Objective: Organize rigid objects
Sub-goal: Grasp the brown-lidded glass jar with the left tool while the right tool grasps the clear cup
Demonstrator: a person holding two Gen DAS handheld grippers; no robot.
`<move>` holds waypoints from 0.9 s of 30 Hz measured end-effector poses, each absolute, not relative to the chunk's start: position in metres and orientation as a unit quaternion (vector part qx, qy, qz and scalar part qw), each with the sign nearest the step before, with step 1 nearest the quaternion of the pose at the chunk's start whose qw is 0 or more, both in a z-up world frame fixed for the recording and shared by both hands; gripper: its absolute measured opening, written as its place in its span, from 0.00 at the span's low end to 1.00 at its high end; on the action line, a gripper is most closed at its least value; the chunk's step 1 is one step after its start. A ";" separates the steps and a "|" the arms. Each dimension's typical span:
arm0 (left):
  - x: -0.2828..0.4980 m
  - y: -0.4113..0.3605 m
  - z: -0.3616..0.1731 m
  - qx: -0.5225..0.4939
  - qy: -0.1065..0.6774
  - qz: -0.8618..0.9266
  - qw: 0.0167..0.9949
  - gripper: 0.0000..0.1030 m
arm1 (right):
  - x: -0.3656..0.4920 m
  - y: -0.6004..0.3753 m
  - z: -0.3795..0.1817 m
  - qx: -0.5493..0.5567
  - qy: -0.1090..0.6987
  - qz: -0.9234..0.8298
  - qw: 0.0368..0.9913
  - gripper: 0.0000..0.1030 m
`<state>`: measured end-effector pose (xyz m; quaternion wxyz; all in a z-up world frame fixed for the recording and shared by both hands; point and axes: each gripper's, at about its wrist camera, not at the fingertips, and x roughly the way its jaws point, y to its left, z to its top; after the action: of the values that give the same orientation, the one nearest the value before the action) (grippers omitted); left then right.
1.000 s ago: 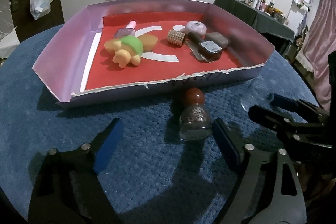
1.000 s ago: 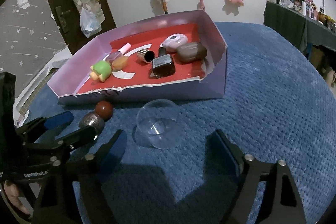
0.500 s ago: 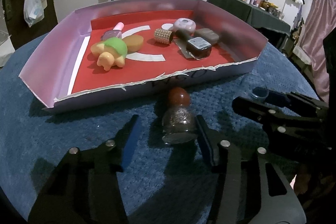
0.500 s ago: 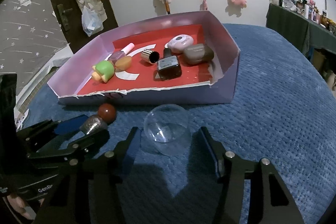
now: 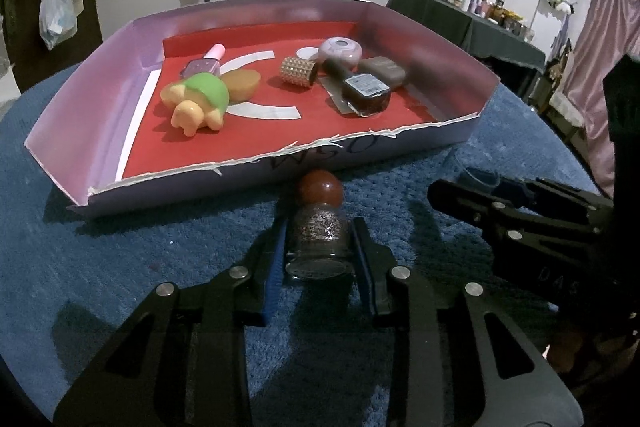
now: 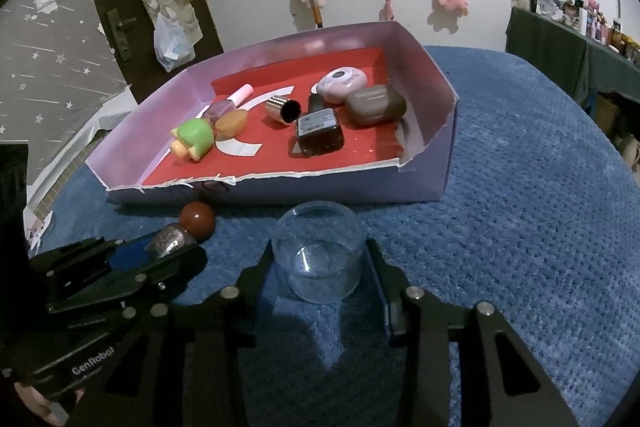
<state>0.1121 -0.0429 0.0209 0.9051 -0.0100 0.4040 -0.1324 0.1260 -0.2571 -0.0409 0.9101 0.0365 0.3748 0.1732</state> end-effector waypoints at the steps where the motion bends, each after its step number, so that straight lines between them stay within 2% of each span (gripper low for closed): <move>1: 0.111 -0.042 0.021 -0.014 0.404 -0.134 0.905 0.28 | 0.125 -0.257 -0.041 0.036 0.375 0.174 0.910 0.41; 27: 0.081 -0.007 0.027 -0.046 0.393 -0.118 0.911 0.28 | 0.082 -0.239 -0.031 0.036 0.380 0.233 0.895 0.40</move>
<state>0.0811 -0.0071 0.0274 0.9108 -0.0461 0.3931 -0.1178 0.0817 -0.2385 -0.0311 0.8945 0.0361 0.3799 0.2327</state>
